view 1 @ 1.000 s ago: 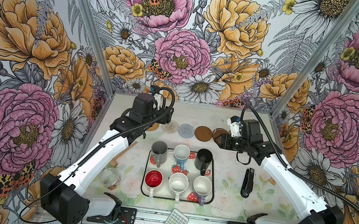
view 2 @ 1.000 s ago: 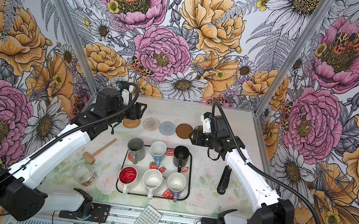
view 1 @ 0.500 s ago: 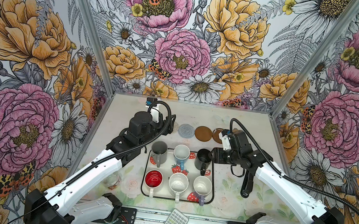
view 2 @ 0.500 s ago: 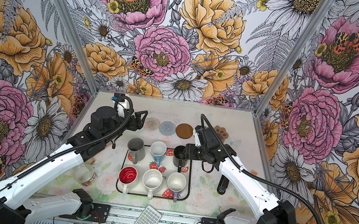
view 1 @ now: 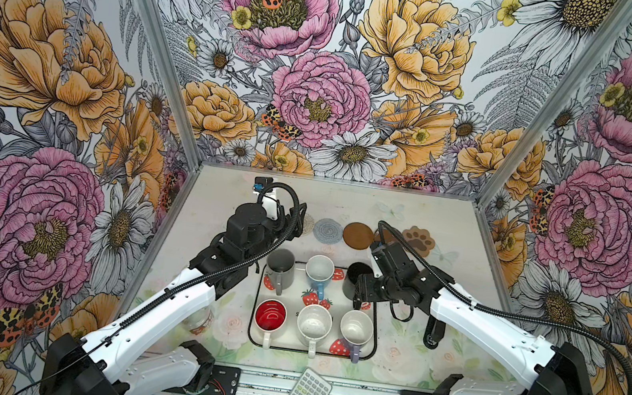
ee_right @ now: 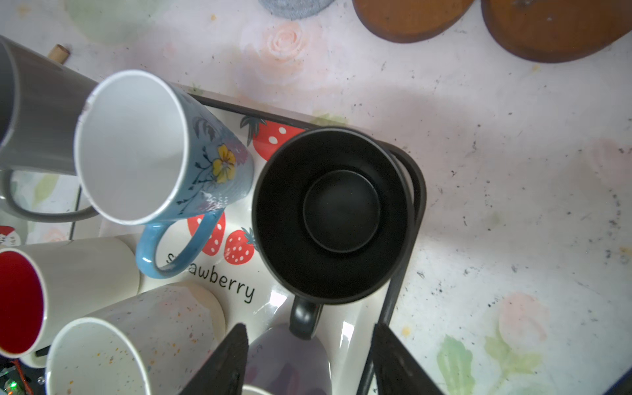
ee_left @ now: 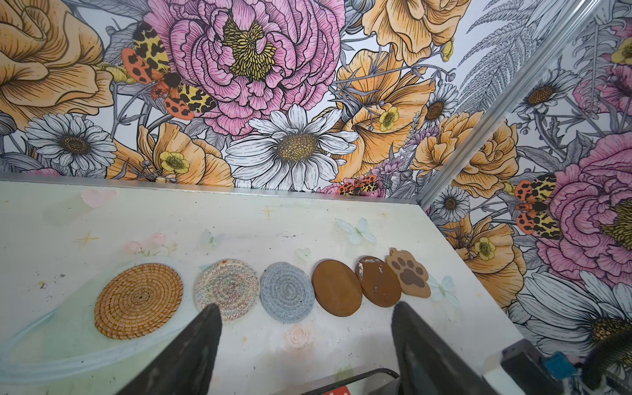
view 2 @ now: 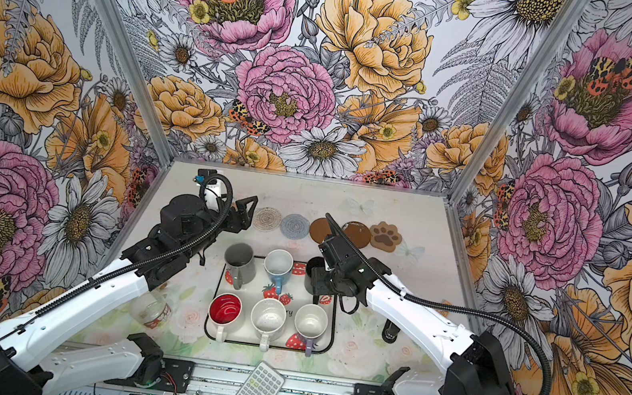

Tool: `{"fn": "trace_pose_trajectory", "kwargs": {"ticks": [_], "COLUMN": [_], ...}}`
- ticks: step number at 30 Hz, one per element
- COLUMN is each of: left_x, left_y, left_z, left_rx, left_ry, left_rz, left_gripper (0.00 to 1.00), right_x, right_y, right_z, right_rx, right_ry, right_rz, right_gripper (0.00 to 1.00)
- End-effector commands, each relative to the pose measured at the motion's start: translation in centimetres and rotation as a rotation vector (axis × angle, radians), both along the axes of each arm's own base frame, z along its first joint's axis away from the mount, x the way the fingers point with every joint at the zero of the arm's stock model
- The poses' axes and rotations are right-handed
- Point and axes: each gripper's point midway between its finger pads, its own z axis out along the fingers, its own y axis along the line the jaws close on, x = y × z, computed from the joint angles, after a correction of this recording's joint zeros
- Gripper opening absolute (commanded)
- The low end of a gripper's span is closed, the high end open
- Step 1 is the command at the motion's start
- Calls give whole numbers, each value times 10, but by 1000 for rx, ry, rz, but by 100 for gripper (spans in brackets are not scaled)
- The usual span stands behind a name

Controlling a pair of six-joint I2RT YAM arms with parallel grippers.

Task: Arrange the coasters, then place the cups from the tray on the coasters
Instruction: 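Move the right gripper over the black mug on the tray while the left hovers, then lower the right gripper into the black mug rim and close it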

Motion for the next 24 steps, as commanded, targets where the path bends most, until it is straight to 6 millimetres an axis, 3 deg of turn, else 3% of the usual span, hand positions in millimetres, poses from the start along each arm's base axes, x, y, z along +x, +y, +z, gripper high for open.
{"fn": "trace_pose_trajectory", "kwargs": {"ticks": [1,24], "left_x": [0,9], "left_y": [0,-15], "left_z": [5,-6], "left_rx": [-18,-12], "left_ry": [-23,-2], "left_rz": [13,-33], "left_gripper": [80,80], "right_x": [3,7], "right_y": [-6,9], "right_z": [-11,-56], "right_rx": [-48,-118], "right_ry": [-2,58], "right_rz": [-44,-29], "right_gripper": [59,49]}}
